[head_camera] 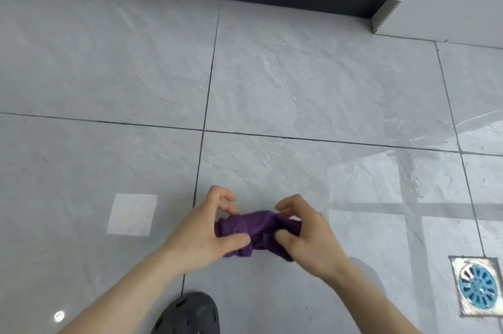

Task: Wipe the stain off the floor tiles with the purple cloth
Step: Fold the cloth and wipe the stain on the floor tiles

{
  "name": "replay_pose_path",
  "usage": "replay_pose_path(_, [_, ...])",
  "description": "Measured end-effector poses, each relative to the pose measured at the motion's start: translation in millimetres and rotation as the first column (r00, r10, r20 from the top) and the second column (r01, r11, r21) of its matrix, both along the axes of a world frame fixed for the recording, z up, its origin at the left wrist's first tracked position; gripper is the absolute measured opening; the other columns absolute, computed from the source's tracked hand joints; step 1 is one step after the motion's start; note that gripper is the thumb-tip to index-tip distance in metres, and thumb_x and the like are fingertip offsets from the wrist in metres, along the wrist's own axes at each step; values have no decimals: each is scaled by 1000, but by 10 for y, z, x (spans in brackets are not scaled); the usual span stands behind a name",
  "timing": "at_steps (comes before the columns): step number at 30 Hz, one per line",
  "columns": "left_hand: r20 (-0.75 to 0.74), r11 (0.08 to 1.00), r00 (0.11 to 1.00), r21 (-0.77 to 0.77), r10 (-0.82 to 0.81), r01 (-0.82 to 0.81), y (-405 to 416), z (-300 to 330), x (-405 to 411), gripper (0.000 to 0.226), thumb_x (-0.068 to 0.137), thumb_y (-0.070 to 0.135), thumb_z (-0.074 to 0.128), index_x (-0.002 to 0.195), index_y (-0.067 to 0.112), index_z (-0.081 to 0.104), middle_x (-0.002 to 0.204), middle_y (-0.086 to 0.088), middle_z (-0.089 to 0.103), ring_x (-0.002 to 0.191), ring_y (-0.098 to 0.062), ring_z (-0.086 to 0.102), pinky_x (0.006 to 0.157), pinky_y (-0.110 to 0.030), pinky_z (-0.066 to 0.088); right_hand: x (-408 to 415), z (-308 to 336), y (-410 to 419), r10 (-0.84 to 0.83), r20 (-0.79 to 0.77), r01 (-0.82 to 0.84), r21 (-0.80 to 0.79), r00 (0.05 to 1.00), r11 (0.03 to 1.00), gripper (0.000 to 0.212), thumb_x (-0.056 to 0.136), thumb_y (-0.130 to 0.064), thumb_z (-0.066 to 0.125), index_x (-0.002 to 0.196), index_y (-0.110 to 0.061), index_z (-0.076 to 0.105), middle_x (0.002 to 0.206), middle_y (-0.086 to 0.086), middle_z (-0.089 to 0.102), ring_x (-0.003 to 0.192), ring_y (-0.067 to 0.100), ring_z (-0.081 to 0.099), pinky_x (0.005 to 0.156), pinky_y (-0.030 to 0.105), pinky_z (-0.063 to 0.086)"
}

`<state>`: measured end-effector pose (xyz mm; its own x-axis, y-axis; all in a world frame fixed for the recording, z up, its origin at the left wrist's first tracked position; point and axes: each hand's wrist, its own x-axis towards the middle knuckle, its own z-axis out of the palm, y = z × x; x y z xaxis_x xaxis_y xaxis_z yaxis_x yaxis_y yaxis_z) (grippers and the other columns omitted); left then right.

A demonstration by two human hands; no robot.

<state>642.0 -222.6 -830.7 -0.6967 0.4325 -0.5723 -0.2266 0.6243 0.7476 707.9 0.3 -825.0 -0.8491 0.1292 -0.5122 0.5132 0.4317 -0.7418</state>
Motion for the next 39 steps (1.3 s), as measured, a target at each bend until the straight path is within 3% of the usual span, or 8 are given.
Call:
replay_pose_path(4, [-79, 984, 981, -4, 175, -176, 88, -10, -167, 38, 87, 38, 67, 116, 36, 43, 122, 19, 57, 99, -4, 63, 84, -30, 53, -185, -32, 26, -197, -136, 226, 247, 971, 942, 25, 84, -29, 73, 102, -32, 56, 95, -15, 66, 79, 8, 65, 68, 31, 54])
replay_pose_path(10, [-593, 959, 771, -272, -233, 80, 44, -34, -159, 29, 92, 36, 58, 121, 34, 56, 124, 16, 52, 109, -9, 52, 91, -27, 43, -181, -179, -314, 313, -304, -64, 616, 900, 785, 49, 88, -42, 64, 133, -24, 54, 141, 1, 53, 136, 25, 44, 108, 42, 41])
replay_pose_path(14, [-577, 937, 742, -265, -342, 226, -53, -76, -106, 37, 97, 42, 49, 134, 37, 52, 135, 21, 53, 125, -4, 49, 105, -26, 40, -174, -296, -340, 494, -258, -253, 615, 830, 747, 56, 100, -50, 48, 151, -27, 41, 164, 6, 32, 156, 29, 16, 122, 55, 21])
replay_pose_path(17, [-591, 970, 780, -226, -207, 87, -206, -165, -116, 43, 101, 40, 37, 144, 36, 41, 146, 17, 50, 136, -5, 44, 114, -24, 29, -103, -345, -492, 496, -232, -298, 567, 837, 768, 58, 103, -61, 33, 157, -42, 22, 169, 1, 20, 158, 26, 4, 121, 65, 14])
replay_pose_path(21, [-607, 899, 765, -430, -217, -87, -473, -348, -251, 54, 101, 36, 29, 153, 22, 36, 162, 0, 35, 153, -18, 25, 125, -36, 13, -69, -459, -788, 480, -151, -303, 605, 864, 736, 60, 99, -71, 27, 155, -53, 11, 171, 1, 10, 157, 35, -4, 115, 78, 2])
replay_pose_path(27, [-524, 817, 795, -573, -307, -62, -611, -523, -294, 63, 97, 39, 29, 159, 24, 24, 168, -1, 22, 157, -19, 11, 126, -48, 15, 112, -646, -650, 582, -158, -324, 701, 797, 635, 52, 105, -48, 39, 153, -54, 20, 171, 1, 14, 156, 37, 5, 113, 79, 10])
replay_pose_path(32, [-536, 815, 784, -576, -314, -67, -647, -524, -289, 63, 98, 40, 30, 158, 24, 25, 167, 0, 23, 156, -19, 12, 126, -47, 16, 354, -688, -180, 658, -180, -358, 719, 731, 595, 44, 105, -53, 39, 149, -54, 32, 170, -3, 15, 157, 33, 9, 113, 76, 16])
replay_pose_path(39, [-536, 833, 798, -548, -278, -78, -591, -474, -284, 63, 97, 38, 28, 158, 22, 27, 168, -1, 22, 156, -20, 11, 126, -47, 14, 533, -522, 365, 300, -150, -122, 681, 942, 722, 42, 105, -50, 29, 145, -49, 43, 168, -5, 24, 157, 26, 10, 118, 73, 13])
